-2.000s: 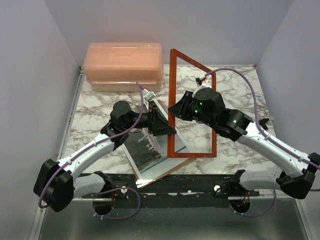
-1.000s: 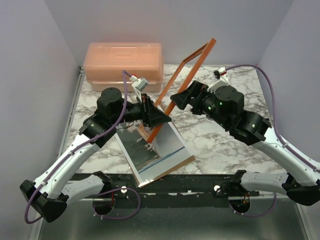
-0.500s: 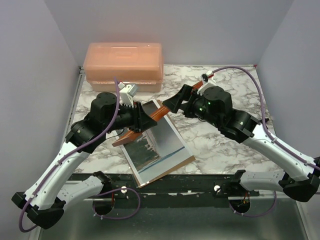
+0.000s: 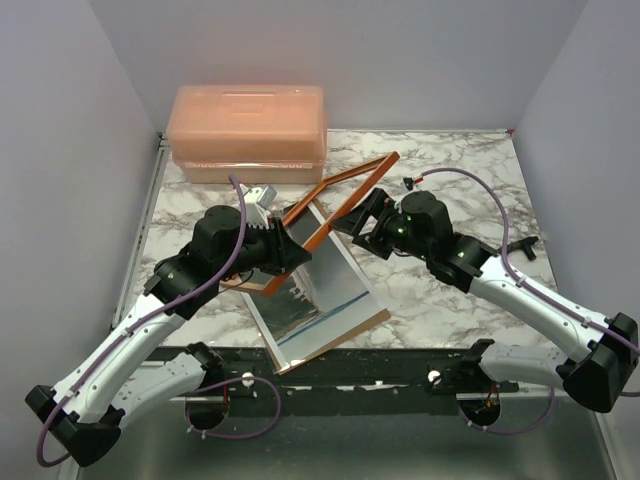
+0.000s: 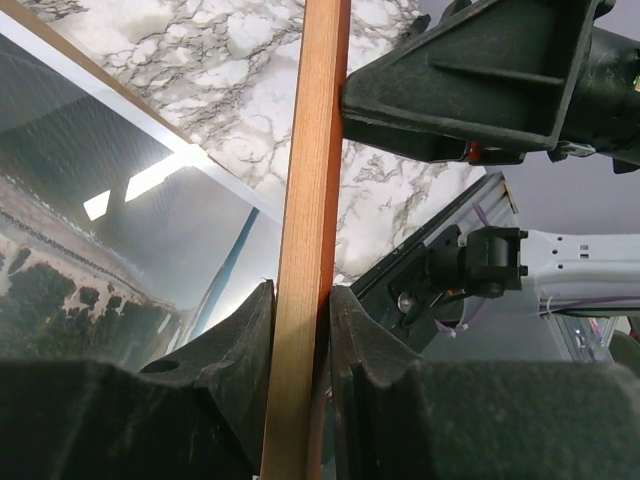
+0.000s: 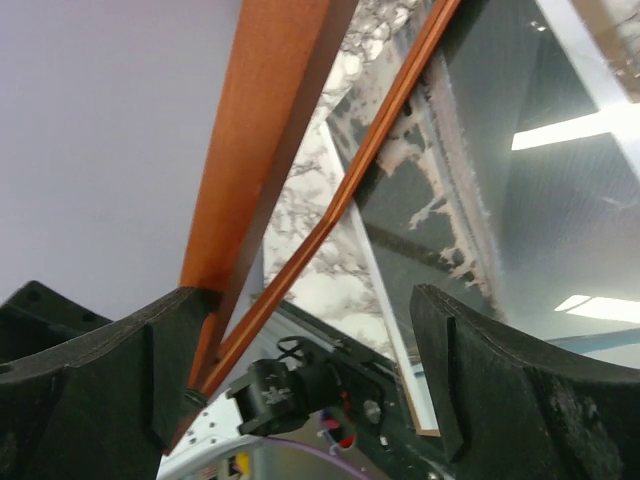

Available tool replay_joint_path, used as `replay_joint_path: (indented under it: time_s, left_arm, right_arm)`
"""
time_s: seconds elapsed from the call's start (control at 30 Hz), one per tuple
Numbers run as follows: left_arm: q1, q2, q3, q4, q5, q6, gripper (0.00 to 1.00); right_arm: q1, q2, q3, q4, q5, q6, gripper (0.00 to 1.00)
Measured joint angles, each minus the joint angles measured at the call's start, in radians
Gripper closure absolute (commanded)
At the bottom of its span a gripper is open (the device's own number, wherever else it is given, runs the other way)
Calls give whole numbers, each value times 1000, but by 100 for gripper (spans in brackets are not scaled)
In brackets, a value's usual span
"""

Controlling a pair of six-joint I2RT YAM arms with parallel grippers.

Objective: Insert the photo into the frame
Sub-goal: Turn over the photo frame at the center of the board.

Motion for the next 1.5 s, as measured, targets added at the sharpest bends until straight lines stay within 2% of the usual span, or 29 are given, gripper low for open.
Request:
replay_joint_path:
  time_s: [0.27, 0.4, 0.5, 0.57, 0.63, 0.67, 0.7, 0.8, 0.83, 0.87, 0.93, 1.1, 1.27, 1.5]
  left_arm:
    - [-33, 31, -12, 34, -21, -18, 100]
    - [-48, 52, -16, 54, -26, -26, 100]
    - [-71, 74, -23, 68, -35, -36, 100]
    - [-87, 88, -23, 75, -45, -39, 100]
    - [-100, 98, -23, 84, -60, -42, 99]
    - [-110, 103, -22, 88, -69, -42, 94]
    - [-117, 106, -21, 89, -77, -42, 82]
    - [-132, 113, -20, 86, -87, -43, 35]
    - [-136, 116, -20, 83, -89, -41, 24]
    - [-137, 119, -20, 80, -91, -47, 14]
    - [-136, 117, -20, 81, -95, -51, 5]
    - [-135, 105, -7, 76, -90, -43, 1]
    - [-112, 108, 25, 72, -71, -33, 2]
    - [41, 162, 22, 20, -15, -8, 7]
  right_arm:
    - [-11, 34, -50, 183, -129, 97, 13]
    - [-11, 60, -50, 242, -162, 118, 22]
    - [-11, 81, -51, 263, -172, 130, 34]
    - [-11, 94, -52, 259, -172, 132, 45]
    - [-13, 102, -53, 242, -170, 133, 63]
    - [-13, 104, -54, 227, -165, 129, 69]
    - [-14, 105, -55, 214, -160, 135, 72]
    - [-21, 102, -55, 178, -158, 195, 83]
    - [-24, 100, -55, 164, -160, 208, 85]
    - [-26, 98, -55, 149, -161, 197, 86]
    - [-39, 97, -50, 125, -169, 167, 89]
    - [-87, 96, 10, -6, -235, 62, 96]
    - [-139, 107, 160, -201, -263, -113, 99]
    - [-176, 111, 232, -398, -276, -267, 98]
